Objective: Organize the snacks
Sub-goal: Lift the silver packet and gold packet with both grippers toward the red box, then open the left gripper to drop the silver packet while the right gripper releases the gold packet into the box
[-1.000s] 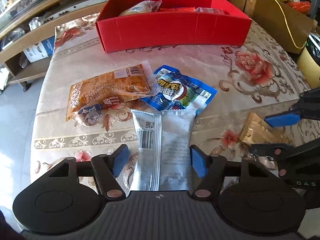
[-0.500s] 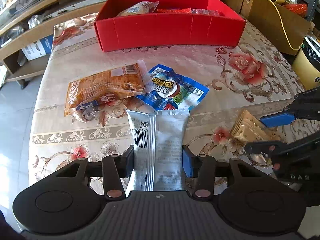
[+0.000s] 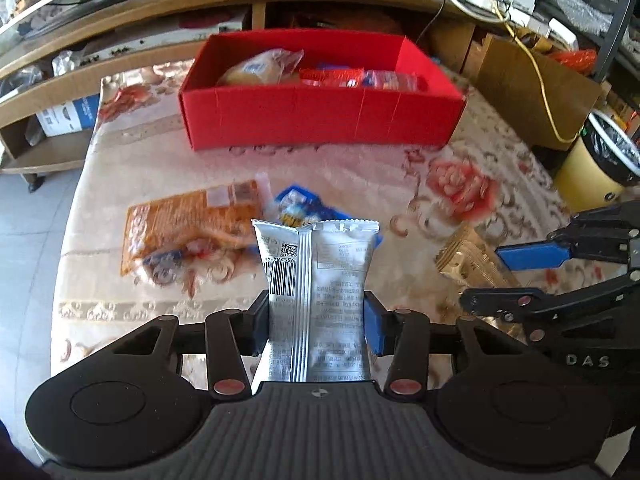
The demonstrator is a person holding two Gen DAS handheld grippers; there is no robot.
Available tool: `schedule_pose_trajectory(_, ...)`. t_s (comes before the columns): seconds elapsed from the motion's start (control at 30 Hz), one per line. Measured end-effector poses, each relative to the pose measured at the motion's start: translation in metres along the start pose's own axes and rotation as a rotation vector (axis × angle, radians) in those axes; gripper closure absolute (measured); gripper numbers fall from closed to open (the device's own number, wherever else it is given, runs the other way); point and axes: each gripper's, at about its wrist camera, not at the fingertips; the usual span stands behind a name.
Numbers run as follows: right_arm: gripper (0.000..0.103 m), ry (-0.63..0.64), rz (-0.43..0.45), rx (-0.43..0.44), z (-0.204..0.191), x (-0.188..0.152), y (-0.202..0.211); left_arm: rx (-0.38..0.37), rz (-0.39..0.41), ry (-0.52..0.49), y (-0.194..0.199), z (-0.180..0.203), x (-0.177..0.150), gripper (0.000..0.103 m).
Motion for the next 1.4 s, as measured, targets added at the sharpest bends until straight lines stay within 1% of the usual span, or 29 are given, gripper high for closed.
schedule_pose_trajectory(0.13,0.065,-0.024,0.038,0.009,0.001,0.011,0.004,-0.004,0.028,0.005,0.001,0.000,0.013,0.050)
schedule_pose_trajectory(0.4,0.065,-0.081,0.123,0.027,0.010,0.046,0.016,-0.011,0.075,0.002,-0.001,0.000,0.048,0.050)
schedule_pose_trajectory(0.7,0.065,-0.134,0.176,0.024,0.028,0.082,0.016,-0.002,0.118,0.013,-0.011,-0.006,0.085,0.051)
schedule_pose_trajectory(0.87,0.065,-0.159,0.208,0.015,0.039,0.105,0.012,0.008,0.144,0.015,-0.019,-0.013,0.109,0.052)
schedule_pose_trajectory(0.97,0.065,-0.165,0.222,0.005,0.044,0.117,0.009,0.018,0.156,0.008,-0.025,-0.015,0.124,0.058)
schedule_pose_trajectory(1.2,0.065,-0.184,0.250,-0.019,0.058,0.150,-0.005,0.030,0.176,0.030,-0.042,-0.027,0.155,0.059)
schedule_pose_trajectory(1.4,0.065,-0.195,0.259,-0.028,0.068,0.178,-0.021,0.046,0.177,0.039,-0.060,-0.038,0.177,0.059)
Point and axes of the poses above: each gripper's, at about its wrist camera, not at the fingertips, and y roughly against the way its jaws point, z to its right, x to its top, and after that the axes turned 10 degrees about -y, right-handed
